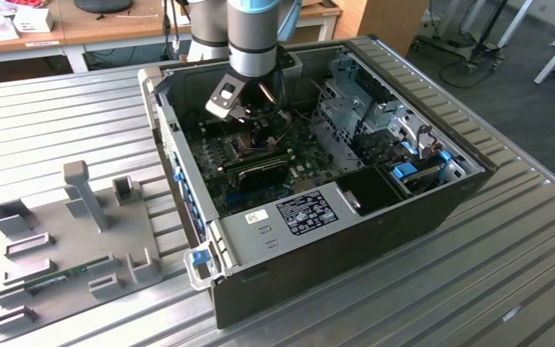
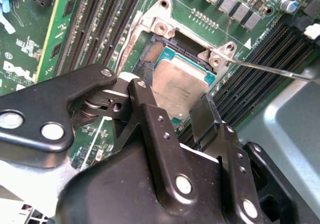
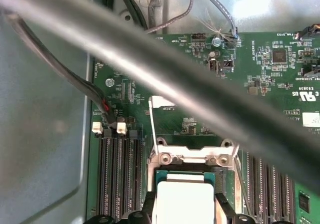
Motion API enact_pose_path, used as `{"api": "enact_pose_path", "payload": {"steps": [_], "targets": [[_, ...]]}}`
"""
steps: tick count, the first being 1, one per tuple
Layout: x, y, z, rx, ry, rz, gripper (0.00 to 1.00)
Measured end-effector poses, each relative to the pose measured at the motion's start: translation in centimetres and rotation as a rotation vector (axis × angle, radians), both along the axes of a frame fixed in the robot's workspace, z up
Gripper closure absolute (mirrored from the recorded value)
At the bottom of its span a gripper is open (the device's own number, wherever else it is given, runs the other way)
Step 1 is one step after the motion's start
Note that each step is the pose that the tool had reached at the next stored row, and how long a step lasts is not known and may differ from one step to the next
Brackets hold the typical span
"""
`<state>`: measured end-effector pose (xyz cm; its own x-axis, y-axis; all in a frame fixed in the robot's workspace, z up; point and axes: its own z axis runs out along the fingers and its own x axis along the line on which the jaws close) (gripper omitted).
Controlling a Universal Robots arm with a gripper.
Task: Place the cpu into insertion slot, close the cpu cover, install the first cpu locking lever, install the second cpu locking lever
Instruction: 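Place the cpu into insertion slot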
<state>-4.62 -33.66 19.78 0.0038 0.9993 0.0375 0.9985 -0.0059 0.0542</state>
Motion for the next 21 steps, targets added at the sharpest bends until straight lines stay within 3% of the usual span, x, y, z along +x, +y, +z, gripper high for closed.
{"api": "enact_pose_path", "payload": {"steps": [21], "targets": [[0.04,-0.54,-0.06,-0.0019,0.0025,0.001,0.46]]}}
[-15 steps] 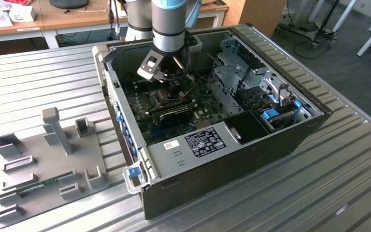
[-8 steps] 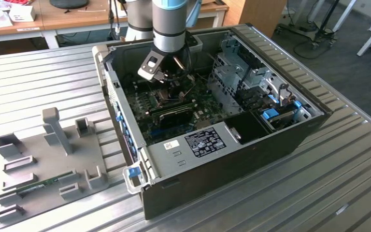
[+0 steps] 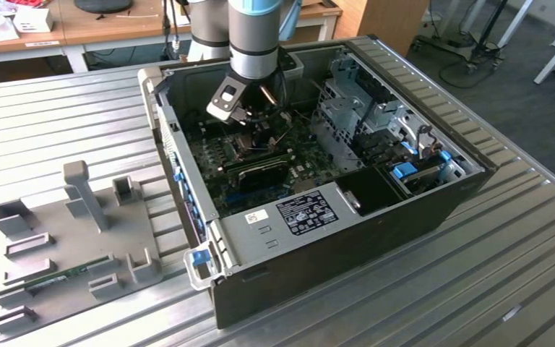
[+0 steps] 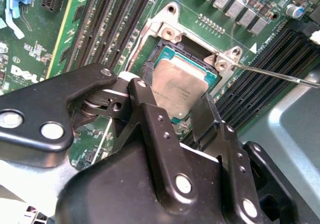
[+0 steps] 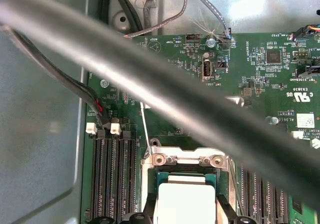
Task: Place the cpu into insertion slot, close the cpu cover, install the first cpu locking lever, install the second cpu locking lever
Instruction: 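Place the cpu into insertion slot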
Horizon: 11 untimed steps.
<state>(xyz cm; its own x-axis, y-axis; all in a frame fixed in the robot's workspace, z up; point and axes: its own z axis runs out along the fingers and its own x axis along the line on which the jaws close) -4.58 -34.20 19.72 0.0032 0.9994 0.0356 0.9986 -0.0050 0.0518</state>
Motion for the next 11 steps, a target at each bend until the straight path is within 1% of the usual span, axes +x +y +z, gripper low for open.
{"api": "enact_pose_path", "payload": {"steps": [11], "targets": [[0.00,0.00,-0.02,0.0001,0.0000,0.005,0.46]]}}
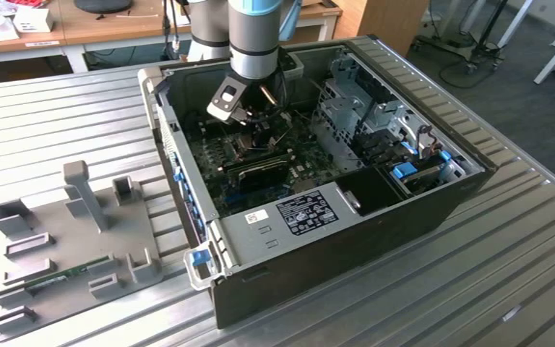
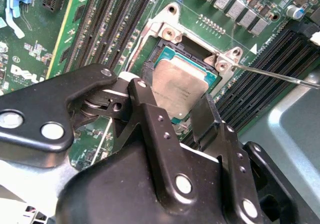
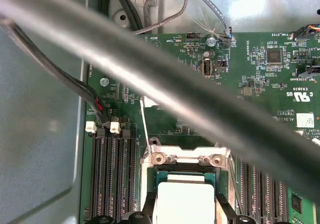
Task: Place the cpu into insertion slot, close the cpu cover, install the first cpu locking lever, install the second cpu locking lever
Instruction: 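Place the cpu into insertion slot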
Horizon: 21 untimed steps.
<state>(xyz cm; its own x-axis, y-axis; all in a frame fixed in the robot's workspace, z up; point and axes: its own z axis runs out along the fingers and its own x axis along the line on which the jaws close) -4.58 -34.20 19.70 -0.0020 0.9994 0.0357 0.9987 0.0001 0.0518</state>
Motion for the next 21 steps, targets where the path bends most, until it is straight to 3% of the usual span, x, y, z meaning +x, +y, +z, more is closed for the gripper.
{"api": "enact_pose_path", "payload": {"steps": [21], "targets": [[0.00,-0.01,-0.32,0.0000,0.0000,0.000,0.46]]}}
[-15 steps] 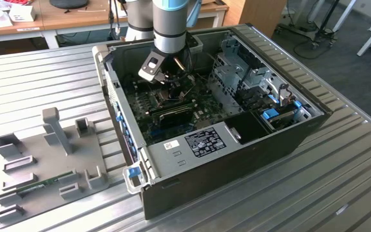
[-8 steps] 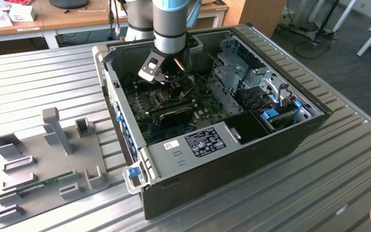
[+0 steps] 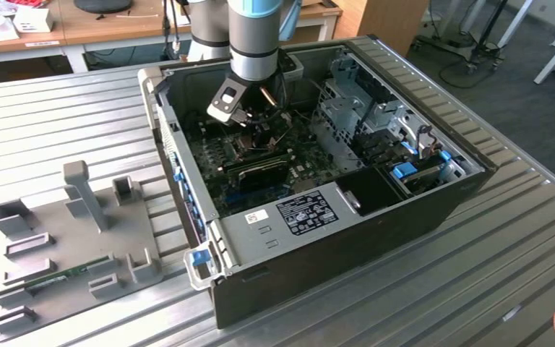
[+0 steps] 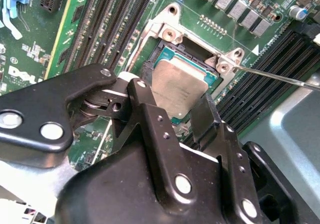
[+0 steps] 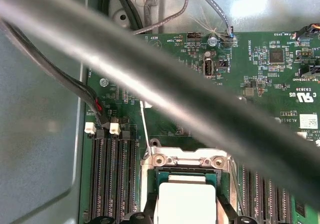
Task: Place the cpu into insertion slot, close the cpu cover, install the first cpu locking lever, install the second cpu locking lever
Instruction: 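Place the cpu into insertion slot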
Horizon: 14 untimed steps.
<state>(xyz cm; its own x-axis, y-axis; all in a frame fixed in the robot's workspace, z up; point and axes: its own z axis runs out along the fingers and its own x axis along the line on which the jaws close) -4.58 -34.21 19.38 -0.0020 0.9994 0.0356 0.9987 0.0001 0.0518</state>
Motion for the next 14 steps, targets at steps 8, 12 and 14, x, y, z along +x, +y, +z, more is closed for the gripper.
{"api": "enact_pose_path", "payload": {"steps": [8,12,14], "targets": [[0.00,0.00,-0.04,0.0000,0.0001,0.000,0.46],[0.00,0.01,-0.12,0.0003,-0.0003,0.000,0.46],[0.00,0.00,-0.12,0.0001,0.0000,0.000,0.46]]}}
